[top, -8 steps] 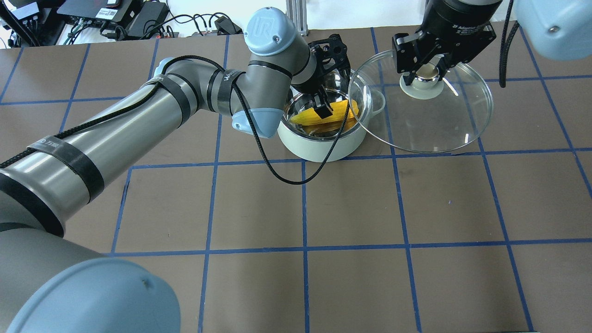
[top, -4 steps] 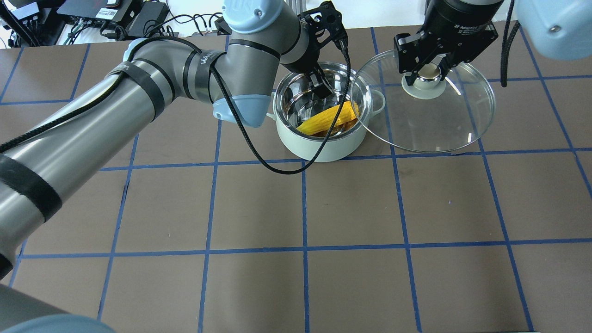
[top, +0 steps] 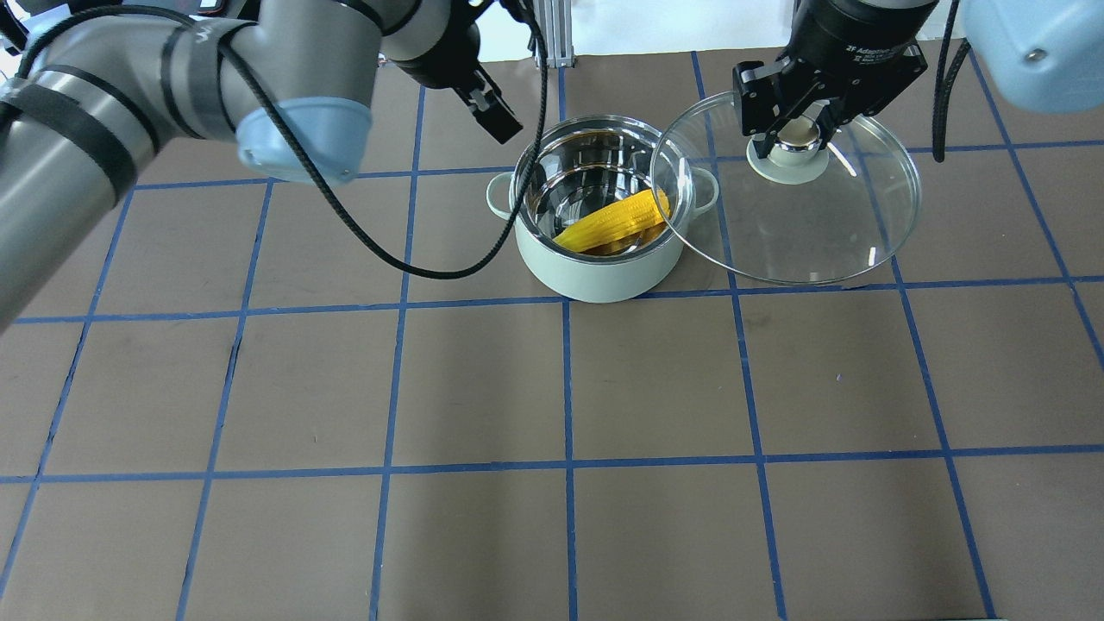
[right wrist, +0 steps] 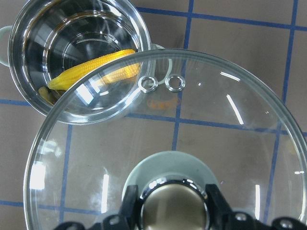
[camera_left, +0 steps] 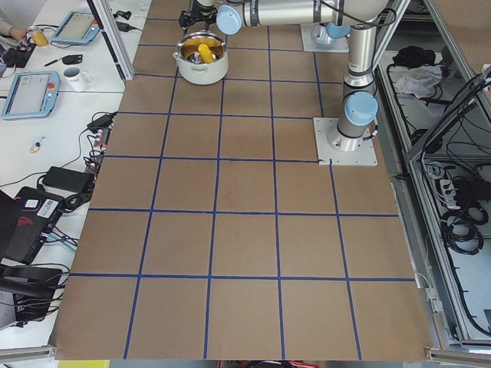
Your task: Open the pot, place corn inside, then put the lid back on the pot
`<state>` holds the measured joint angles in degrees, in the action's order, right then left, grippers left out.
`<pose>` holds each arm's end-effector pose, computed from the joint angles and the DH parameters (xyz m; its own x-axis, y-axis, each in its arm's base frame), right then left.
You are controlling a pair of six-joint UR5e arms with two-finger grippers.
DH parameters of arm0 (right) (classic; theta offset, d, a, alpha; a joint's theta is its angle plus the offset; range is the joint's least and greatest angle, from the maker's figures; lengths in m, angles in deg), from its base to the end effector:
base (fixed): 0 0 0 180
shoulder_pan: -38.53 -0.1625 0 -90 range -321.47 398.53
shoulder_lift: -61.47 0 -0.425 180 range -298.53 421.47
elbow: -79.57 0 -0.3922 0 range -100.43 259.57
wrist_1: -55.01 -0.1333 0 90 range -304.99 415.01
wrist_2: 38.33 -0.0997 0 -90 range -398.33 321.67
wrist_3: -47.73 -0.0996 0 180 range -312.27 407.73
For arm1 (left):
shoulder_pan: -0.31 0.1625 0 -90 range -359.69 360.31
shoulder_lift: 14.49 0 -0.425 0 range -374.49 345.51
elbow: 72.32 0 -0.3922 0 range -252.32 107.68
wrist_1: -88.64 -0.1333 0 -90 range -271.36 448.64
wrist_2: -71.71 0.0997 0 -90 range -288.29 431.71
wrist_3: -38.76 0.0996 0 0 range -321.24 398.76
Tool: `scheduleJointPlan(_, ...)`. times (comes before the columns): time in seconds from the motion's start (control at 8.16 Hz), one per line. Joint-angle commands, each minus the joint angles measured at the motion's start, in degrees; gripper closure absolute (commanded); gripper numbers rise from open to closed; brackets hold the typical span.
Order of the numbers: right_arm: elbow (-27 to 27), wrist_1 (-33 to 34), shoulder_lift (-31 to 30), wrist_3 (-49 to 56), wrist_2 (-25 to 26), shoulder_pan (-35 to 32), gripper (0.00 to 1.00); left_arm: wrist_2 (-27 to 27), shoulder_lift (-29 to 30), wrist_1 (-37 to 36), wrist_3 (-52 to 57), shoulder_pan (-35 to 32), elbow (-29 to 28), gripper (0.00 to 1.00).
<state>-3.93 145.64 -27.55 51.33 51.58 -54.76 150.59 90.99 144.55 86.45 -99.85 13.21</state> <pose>0.1624 -0.4990 0.5368 -0.9928 -0.1198 0.0052 -0.1196 0.9870 -0.1070 -0.2610 -0.5917 0.4464 -0.5212 0.8363 -0.1705 0.8136 0.4265 -0.3951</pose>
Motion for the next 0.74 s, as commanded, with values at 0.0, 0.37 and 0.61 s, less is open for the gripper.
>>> scheduleJointPlan(0.0,0.00,0.25,-0.01,0.00,-0.36,0.13,0.68,0.22,-3.69,7.96,-6.17,10.65,-0.01,0.00)
scheduleJointPlan(0.37,0.00,0.25,-0.01,-0.09,-0.27,0.13,0.68,9.39,-5.36,9.29,-16.26,13.05,0.08,0.00)
scheduleJointPlan(0.61,-0.09,3.04,1.04,-1.14,0.43,-0.23,0.69,11.03,-8.78,10.08,-27.58,13.05,1.39,0.00)
